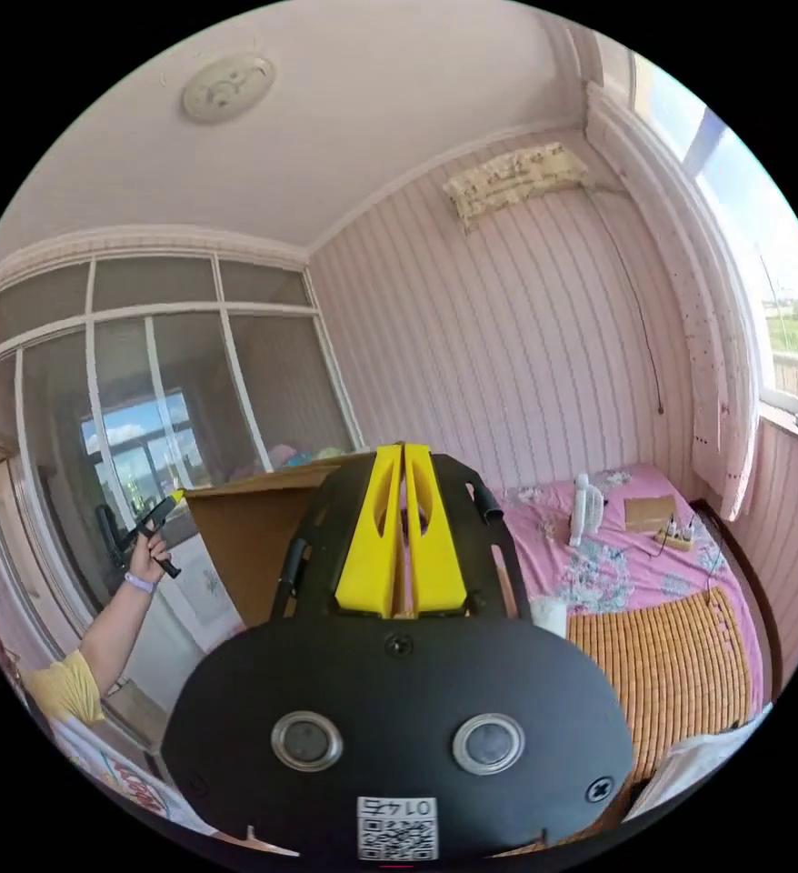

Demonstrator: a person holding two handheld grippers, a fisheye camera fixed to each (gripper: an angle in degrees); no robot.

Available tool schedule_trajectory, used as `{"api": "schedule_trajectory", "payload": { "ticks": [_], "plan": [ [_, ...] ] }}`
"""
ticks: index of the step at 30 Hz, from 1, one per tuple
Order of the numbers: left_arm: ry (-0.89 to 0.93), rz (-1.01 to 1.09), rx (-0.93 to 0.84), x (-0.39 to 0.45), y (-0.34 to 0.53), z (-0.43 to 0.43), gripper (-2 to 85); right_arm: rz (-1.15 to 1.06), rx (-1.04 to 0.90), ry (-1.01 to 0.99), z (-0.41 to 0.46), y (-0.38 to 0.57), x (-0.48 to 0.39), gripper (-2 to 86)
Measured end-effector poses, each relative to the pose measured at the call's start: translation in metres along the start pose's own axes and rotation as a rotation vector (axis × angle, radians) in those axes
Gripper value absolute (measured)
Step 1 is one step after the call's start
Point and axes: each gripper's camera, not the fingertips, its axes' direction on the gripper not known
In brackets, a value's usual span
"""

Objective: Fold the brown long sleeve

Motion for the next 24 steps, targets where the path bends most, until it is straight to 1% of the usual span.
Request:
{"api": "schedule_trajectory", "payload": {
  "ticks": [2, 4, 6, 8, 10, 11, 12, 13, 14, 15, 16, 17, 18, 19, 21, 24],
  "plan": [
    [-0.008, 0.061, 0.075, 0.016, -0.015, -0.002, -1.0, -0.096, 0.076, 0.013, -0.002, -0.011, -0.013, -0.1],
    [0.008, 0.087, 0.103, 0.021, -0.008, 0.003, -1.0, -0.142, 0.085, 0.013, 0.002, -0.004, -0.016, -0.1],
    [0.020, 0.074, 0.064, 0.014, 0.016, 0.014, -1.0, -0.168, 0.037, -0.040, 0.014, 0.032, -0.006, -0.1],
    [0.036, 0.046, -0.006, 0.002, 0.055, 0.027, -1.0, -0.167, -0.025, -0.041, 0.023, 0.073, 0.008, -0.1],
    [0.078, -0.004, -0.131, -0.014, 0.123, 0.041, -1.0, -0.125, -0.121, -0.045, 0.033, 0.123, 0.027, 0.0],
    [0.085, -0.010, -0.168, -0.017, 0.142, 0.043, -1.0, -0.080, -0.205, -0.062, 0.038, 0.162, 0.041, 0.0],
    [0.104, -0.028, -0.259, -0.021, 0.185, 0.048, -1.0, -0.051, -0.293, -0.068, 0.043, 0.203, 0.053, 0.0],
    [0.121, -0.059, -0.353, -0.024, 0.231, 0.053, -1.0, -0.036, -0.338, -0.061, 0.045, 0.226, 0.059, 0.0],
    [0.132, -0.083, -0.406, -0.025, 0.255, 0.055, -1.0, -0.005, -0.426, -0.036, 0.049, 0.272, 0.068, 0.1],
    [0.151, -0.132, -0.505, -0.029, 0.300, 0.060, -1.0, 0.039, -0.525, -0.025, 0.054, 0.319, 0.078, 0.1],
    [0.150, -0.164, -0.584, -0.031, 0.343, 0.063, -1.0, 0.067, -0.579, -0.024, 0.057, 0.342, 0.084, 0.1],
    [0.141, -0.175, -0.624, -0.031, 0.365, 0.066, -1.0, 0.144, -0.672, -0.011, 0.061, 0.386, 0.095, 0.1],
    [0.128, -0.215, -0.722, -0.032, 0.406, 0.073, -1.0, 0.237, -0.750, 0.009, 0.064, 0.427, 0.106, 0.1],
    [0.119, -0.255, -0.815, -0.033, 0.445, 0.080, -1.0, 0.291, -0.783, 0.018, 0.064, 0.446, 0.112, 0.1],
    [0.103, -0.337, -0.916, -0.036, 0.494, 0.086, -1.0, 0.460, -0.872, 0.026, 0.065, 0.506, 0.127, 0.1],
    [0.095, -0.422, -1.032, -0.038, 0.549, 0.092, -1.0, 0.522, -0.981, 0.096, 0.069, 0.553, 0.130, 0.1]
  ]
}}
